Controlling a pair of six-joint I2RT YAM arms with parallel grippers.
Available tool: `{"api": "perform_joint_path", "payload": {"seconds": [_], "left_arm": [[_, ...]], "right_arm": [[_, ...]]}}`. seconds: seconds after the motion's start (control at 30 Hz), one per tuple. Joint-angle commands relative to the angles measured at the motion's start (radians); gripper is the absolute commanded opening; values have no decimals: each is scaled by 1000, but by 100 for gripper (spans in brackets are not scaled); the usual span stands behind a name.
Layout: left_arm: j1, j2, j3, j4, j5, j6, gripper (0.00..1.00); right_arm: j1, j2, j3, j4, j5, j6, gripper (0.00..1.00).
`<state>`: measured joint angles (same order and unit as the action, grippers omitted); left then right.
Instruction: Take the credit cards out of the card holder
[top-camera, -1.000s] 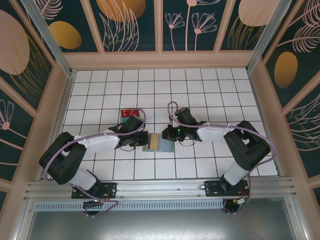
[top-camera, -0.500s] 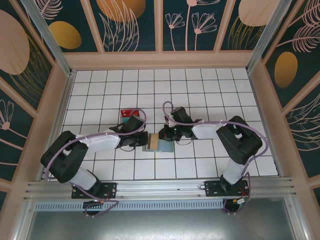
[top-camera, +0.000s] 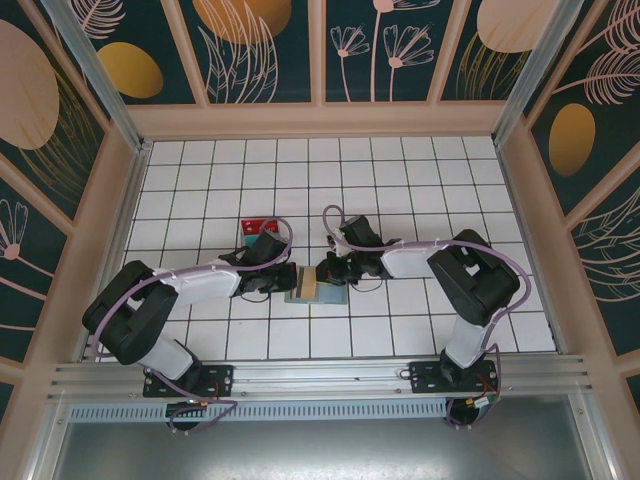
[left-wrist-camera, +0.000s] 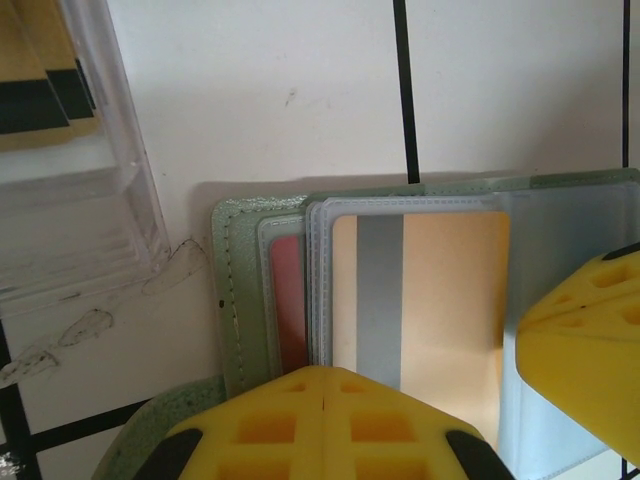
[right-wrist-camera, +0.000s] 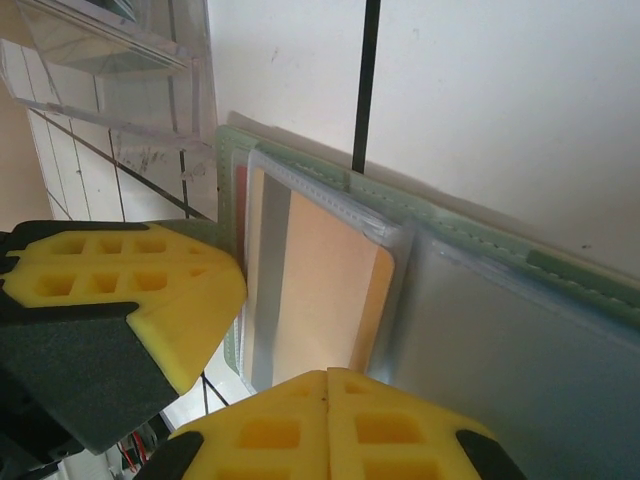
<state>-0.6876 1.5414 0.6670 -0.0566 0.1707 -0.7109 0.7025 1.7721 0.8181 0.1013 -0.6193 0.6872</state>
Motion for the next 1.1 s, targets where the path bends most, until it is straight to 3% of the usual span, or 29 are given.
{"api": "perform_joint_path", "payload": {"seconds": [0.0, 1.07], "left_arm": [[2, 22, -21, -19, 8, -4, 2], [3, 20, -32, -13, 18, -13, 0]], "right_arm": [[8, 25, 17, 3, -25, -6, 8], [5, 15, -27, -33, -26, 25, 13]]}}
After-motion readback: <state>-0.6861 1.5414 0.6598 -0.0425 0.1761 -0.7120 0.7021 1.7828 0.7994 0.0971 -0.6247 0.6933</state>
